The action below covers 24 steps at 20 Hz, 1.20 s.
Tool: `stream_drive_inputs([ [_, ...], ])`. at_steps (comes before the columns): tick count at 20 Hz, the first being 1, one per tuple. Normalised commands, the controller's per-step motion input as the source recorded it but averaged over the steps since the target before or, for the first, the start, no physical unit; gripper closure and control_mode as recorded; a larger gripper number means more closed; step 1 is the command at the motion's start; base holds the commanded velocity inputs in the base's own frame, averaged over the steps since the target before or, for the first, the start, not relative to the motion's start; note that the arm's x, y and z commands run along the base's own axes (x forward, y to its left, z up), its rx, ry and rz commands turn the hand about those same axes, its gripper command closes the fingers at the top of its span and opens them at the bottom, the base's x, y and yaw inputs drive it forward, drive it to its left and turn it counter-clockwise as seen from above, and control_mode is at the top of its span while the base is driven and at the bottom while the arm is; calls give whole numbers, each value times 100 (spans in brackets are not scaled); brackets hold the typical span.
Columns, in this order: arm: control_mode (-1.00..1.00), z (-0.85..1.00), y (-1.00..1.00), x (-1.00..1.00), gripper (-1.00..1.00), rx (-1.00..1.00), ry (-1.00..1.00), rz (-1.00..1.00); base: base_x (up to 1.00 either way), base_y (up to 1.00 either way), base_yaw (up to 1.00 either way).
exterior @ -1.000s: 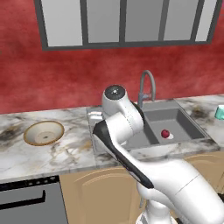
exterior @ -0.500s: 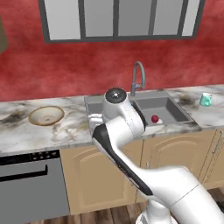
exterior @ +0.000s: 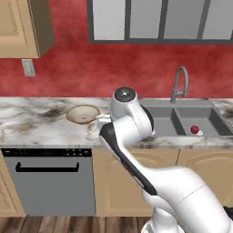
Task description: Clear the mugs and bowl far away from the sink.
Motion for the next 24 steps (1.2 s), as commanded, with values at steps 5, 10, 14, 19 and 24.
stream_drive_inputs([
  [5, 100, 0, 0, 0, 100, 0, 0, 0, -1, 0, 85],
  [10, 100, 0, 0, 0, 100, 0, 0, 0, -6, 0, 88],
  [14, 100, 0, 0, 0, 100, 0, 0, 0, -2, 0, 85],
  [19, 100, 0, 0, 0, 100, 0, 0, 0, 0, 0, 80],
  [24, 100, 0, 0, 0, 100, 0, 0, 0, 21, 0, 64],
])
